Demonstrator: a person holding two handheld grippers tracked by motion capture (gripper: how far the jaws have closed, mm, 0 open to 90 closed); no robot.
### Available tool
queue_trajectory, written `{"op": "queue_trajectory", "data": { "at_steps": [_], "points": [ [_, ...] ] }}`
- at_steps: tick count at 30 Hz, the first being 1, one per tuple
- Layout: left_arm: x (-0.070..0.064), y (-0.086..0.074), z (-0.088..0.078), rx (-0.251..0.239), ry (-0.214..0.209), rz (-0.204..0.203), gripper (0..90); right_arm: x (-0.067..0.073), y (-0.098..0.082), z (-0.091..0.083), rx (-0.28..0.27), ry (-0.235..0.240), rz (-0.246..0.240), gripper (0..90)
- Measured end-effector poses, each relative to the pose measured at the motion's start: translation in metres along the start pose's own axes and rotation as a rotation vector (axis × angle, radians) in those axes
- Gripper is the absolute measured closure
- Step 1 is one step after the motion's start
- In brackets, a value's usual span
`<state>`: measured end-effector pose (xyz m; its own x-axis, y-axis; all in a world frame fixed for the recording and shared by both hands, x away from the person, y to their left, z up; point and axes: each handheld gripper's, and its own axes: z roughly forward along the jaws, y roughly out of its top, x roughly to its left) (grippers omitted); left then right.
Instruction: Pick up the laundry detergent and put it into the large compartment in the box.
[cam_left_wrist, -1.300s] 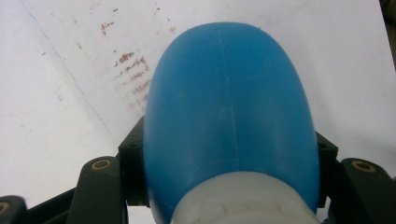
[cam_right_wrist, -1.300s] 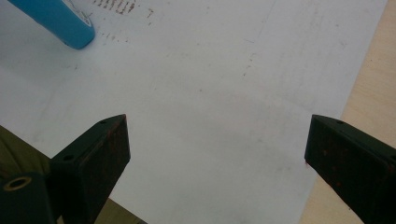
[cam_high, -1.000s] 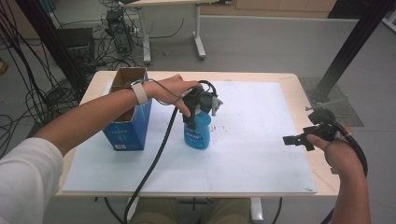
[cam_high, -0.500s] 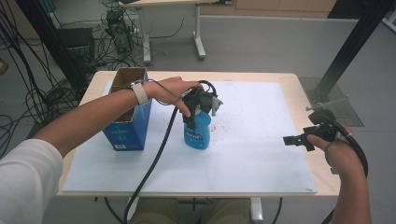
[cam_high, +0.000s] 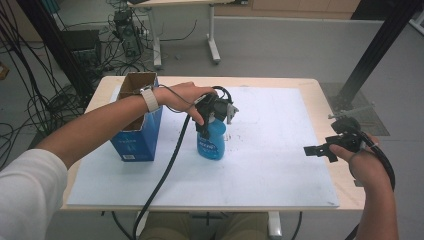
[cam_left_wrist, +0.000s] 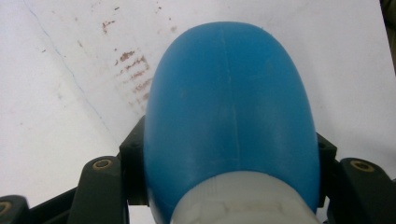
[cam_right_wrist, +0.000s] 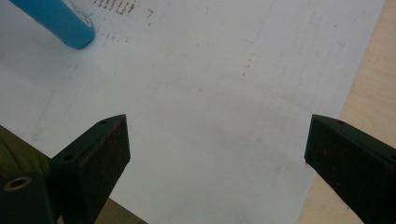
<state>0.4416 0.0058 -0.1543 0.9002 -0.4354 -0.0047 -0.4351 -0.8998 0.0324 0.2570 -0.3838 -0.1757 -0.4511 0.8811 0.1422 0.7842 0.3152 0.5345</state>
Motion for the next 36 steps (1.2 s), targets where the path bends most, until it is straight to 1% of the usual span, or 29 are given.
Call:
{"op": "queue_trajectory", "data": {
  "at_steps": [23,33,36],
  "points": [
    [0.0004,-0.0014,0.0004,-0.006,-0.005,-0.013,38.1,0.0013,0.0014,-0.0005,-0.004,-0.001,-0.007,6.6],
    [0.0006,-0.0009,0.0003,-0.003,-0.005,-0.012,38.1,0.0017,-0.0002,-0.0021,-0.005,-0.005,-0.005,6.6],
    [0.0008,-0.0013,0.0005,-0.005,-0.006,-0.018,38.2,0.0018,-0.0002,-0.0019,-0.005,-0.005,-0.005,6.6]
  ]
}}
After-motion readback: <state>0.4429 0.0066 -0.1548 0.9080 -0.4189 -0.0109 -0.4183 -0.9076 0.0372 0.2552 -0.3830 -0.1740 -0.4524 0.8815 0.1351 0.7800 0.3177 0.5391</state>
